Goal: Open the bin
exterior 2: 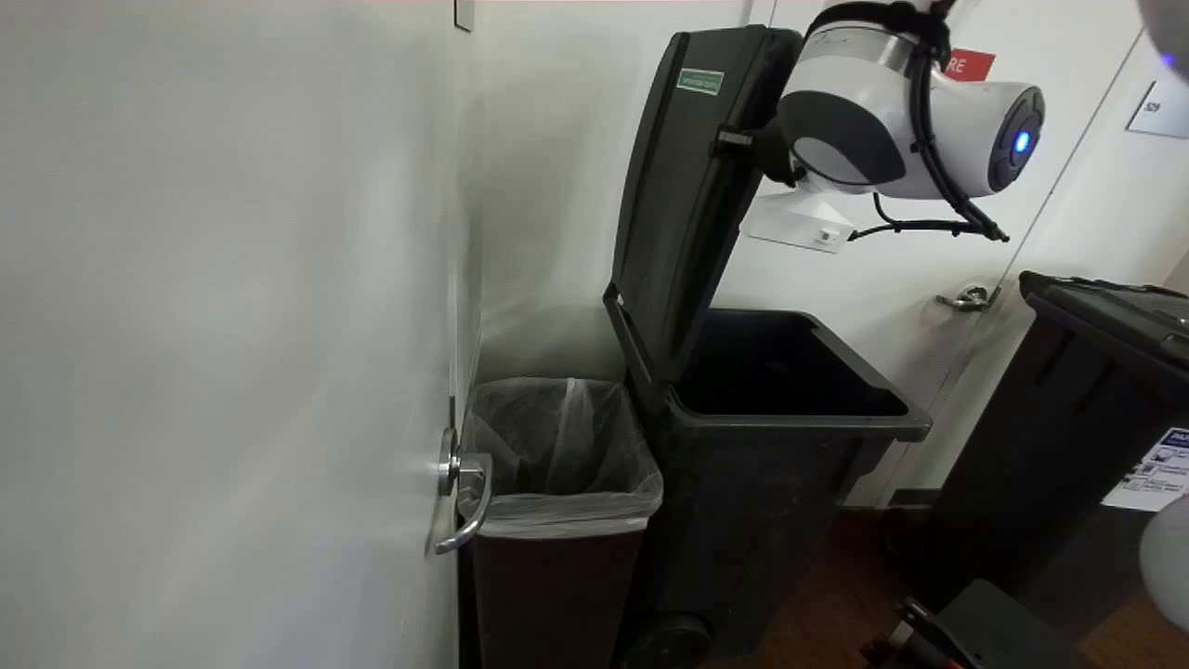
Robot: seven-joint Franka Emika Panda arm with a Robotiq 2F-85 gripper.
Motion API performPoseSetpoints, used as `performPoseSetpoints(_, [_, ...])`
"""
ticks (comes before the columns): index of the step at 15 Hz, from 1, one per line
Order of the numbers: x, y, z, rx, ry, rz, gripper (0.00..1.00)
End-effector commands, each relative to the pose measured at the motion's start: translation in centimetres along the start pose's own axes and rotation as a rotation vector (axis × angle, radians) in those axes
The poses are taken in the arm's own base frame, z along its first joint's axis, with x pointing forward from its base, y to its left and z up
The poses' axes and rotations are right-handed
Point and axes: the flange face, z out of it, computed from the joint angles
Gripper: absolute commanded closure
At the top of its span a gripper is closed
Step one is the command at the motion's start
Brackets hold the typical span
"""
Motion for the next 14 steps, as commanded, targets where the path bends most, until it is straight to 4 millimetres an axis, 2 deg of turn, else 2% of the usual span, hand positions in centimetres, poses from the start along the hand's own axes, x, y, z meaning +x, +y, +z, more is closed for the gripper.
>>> performPoseSetpoints(1, [-1.8, -1.6, 1.9, -0.002, 0.008, -0.072, 0.96])
performPoseSetpoints(2, [-2.1, -1.9, 2.1, -0.002, 0.011, -0.084, 0.96])
performPoseSetpoints(3, [-1.1, -1.8, 0.6, -0.014, 0.006, -0.061, 0.86])
performPoseSetpoints(6, [-1.8, -2.7, 0.8, -0.027, 0.019, -0.093, 0.86])
performPoseSetpoints(10, [-1.8, -2.6, 0.9, -0.032, 0.021, -0.1, 0.86])
performPoseSetpoints(11, [-1.5, -3.3, 1.0, -0.036, 0.036, -0.112, 0.96])
performPoseSetpoints(14, [-0.8, -6.4, 1.0, -0.021, 0.056, -0.208, 0.96])
